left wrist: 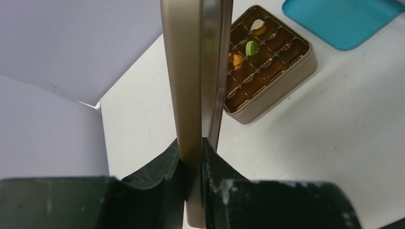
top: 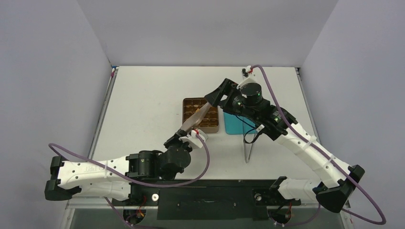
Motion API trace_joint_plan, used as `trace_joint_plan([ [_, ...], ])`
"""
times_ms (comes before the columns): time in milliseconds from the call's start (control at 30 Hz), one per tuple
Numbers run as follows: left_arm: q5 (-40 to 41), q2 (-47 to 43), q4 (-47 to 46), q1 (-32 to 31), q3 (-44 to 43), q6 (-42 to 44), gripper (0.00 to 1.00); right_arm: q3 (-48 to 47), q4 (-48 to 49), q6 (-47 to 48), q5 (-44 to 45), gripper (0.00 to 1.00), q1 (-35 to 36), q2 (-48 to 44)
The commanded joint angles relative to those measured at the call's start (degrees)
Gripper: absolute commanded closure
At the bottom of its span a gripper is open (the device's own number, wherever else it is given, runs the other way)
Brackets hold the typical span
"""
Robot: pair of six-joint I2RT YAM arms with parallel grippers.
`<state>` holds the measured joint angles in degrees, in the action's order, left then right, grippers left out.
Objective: Pack the cookies
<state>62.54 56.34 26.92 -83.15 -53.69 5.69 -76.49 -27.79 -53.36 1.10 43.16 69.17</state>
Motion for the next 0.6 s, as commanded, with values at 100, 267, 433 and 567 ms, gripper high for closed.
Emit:
trace_joint_plan([
  [100, 8.3, 0.8, -10.7, -1.7, 2.0, 6.4, 1.00, 3.0, 6.1, -4.2, -5.1, 0.30, -0.3, 0.7],
  [267, 12.7, 4.0, -16.1, -3.7, 3.5, 11.2, 1.00, 5.1, 7.1, -5.0, -6.6, 0.30, -0.2, 1.2],
  [433, 16.3, 7.5, -21.2, -5.6, 4.2, 16.8, 1.00, 6.0, 8.1, -5.0, -9.2, 0.31, -0.2, 2.2],
  [567, 17.3, 8.1, -23.4, -6.2, 4.7, 18.9, 1.00, 6.5, 8.1, -4.5, -10.1, 0.36, -0.2, 2.5],
])
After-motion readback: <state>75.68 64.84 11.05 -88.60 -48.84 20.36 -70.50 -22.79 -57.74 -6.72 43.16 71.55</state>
